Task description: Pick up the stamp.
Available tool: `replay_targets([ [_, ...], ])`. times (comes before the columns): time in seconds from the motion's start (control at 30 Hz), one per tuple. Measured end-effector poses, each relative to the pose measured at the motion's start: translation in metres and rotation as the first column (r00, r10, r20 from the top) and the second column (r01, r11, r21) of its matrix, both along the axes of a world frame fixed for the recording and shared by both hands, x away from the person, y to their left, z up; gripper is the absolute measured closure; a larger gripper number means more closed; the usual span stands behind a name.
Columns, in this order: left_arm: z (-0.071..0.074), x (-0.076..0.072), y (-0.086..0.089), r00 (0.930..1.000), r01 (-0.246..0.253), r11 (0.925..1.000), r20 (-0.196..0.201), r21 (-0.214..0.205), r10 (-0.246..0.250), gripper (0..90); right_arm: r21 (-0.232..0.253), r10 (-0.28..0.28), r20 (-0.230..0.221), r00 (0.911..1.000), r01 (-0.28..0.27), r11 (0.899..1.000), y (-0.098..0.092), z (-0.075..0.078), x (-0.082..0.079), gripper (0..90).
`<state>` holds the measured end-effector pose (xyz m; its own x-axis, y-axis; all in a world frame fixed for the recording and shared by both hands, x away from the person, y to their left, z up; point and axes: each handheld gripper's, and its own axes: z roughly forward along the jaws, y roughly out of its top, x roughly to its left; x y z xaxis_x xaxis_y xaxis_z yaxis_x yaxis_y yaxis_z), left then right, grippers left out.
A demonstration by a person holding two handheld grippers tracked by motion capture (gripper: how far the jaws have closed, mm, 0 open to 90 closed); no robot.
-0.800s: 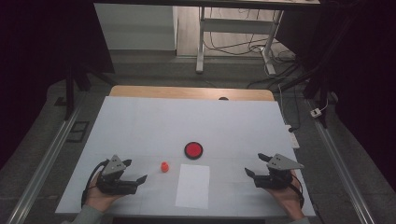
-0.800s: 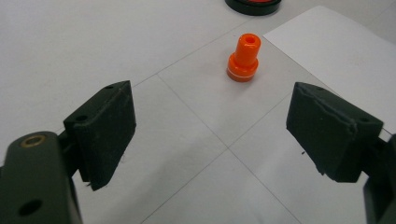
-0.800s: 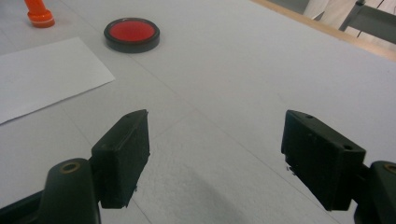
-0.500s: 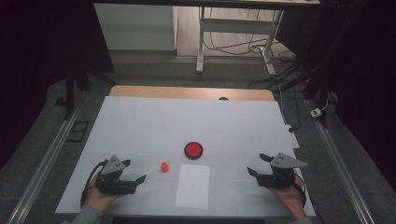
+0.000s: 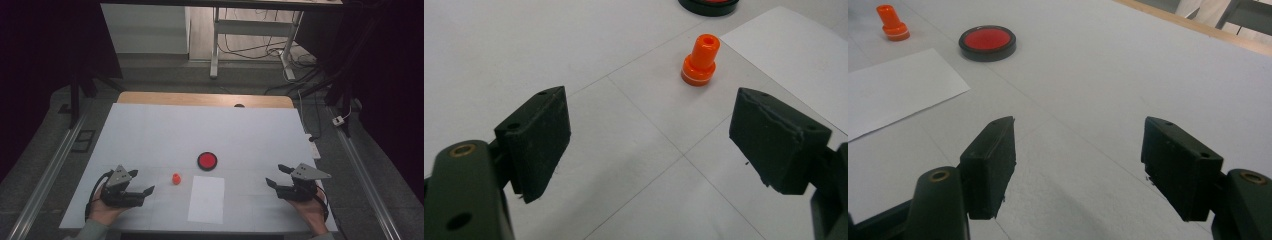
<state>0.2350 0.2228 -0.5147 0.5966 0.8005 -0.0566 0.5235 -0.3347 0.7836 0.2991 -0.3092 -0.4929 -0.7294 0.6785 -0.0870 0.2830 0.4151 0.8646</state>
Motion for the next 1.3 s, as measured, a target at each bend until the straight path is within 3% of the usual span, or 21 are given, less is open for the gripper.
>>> replay_targets([
  [0.73,0.017,0.011,-0.012,0.9991,0.027,0.9993,0.033,-0.024,-0.026,19.2,-0.019,0.002,-0.001,1.0000,-0.002,1.000,0.004,0.000,0.000,31.2],
  [1.3,0.032,0.027,-0.033,0.9953,0.091,0.9954,0.036,-0.033,-0.089,20.7,-0.023,-0.009,0.002,1.0000,0.009,1.000,0.003,0.001,0.000,31.7],
])
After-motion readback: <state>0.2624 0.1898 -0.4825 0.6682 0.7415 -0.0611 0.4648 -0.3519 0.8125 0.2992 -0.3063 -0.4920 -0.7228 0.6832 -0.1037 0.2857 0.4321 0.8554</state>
